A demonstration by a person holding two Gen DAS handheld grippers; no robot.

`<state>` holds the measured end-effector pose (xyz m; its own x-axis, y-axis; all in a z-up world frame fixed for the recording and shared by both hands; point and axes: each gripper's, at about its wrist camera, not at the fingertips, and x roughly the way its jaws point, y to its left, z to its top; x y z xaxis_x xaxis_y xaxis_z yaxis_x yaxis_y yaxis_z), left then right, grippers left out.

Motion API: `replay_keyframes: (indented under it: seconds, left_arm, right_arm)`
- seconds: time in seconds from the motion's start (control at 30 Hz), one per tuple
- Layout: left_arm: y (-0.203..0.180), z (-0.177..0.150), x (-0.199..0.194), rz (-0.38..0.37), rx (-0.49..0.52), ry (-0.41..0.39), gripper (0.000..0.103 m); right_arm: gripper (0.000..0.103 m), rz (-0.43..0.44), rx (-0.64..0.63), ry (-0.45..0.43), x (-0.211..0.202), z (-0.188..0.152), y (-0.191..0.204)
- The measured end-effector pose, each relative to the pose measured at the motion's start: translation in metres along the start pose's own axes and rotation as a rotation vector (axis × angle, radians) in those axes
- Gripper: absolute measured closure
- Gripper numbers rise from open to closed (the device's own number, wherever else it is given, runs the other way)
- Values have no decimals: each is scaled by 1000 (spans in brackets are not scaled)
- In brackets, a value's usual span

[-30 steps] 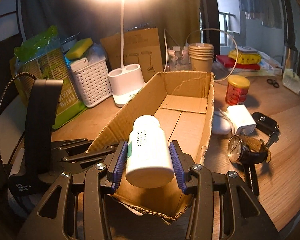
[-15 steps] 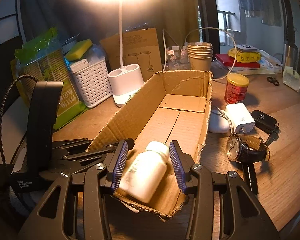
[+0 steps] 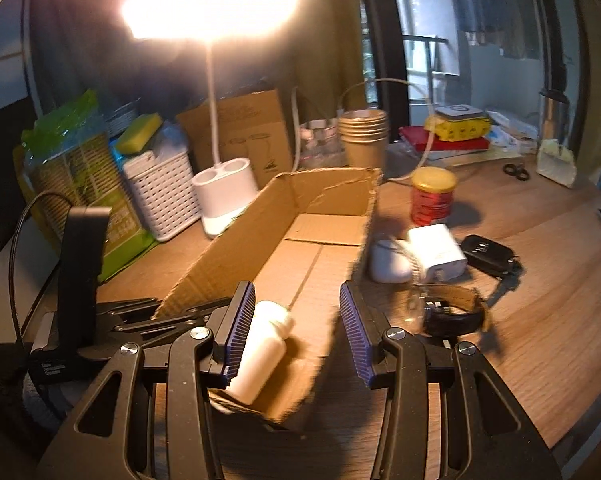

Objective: Organize rigid objects
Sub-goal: 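Move the right gripper to the wristwatch and grasp its strap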

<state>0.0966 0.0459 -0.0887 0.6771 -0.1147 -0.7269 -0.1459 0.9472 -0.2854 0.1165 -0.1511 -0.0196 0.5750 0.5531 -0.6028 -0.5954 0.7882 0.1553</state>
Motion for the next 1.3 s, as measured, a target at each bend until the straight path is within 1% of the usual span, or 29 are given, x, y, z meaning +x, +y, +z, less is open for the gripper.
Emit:
replay_keyframes:
  seconds: [0.17,0.37,0.47,0.53,0.63,0.7,0.73,0.8,0.9,0.97,1.13,1.23,1.3]
  left_arm:
    - [0,0,0,0,0,0,91]
    - [0,0,0,0,0,0,91]
    - [0,0,0,0,0,0,91]
    - [0,0,0,0,0,0,91]
    - [0,0,0,0,0,0,91]
    - [0,0,0,1,0,0,91]
    - [0,0,0,1,-1,-1,91]
    - [1,1,1,1,0,0,91]
    - [1,1,1,0,-1,0,91]
    - [1,1,1,0,-1,0,91]
    - [1,1,1,1,-1,0,91]
    - [1,1,1,1,-1,0,91]
    - [1,1,1,0,-1,0,91]
  right_arm:
    - [56,-44,26,-14,-5,1,-15]
    - [54,-161,15,-33,-11,1,-31]
    - [49,-200,17,-35,-11,0,-37]
    - [49,-230,17,-31,-10,-1,-42]
    - [48,-250,22,-23,-8,-3,-49]
    - [44,-265,30,-17,-6,-4,-55]
    - [42,-270,42,-17,-5,-5,-60]
    - [35,-263,66,-15,-3,-5,-68]
    - [34,-258,108,-15,0,-7,-81]
    - [30,-261,126,-13,4,-9,-88]
    - [29,-258,154,24,18,-13,-100]
    - [29,-236,166,45,26,-16,-103]
    - [25,-230,166,44,29,-18,-103]
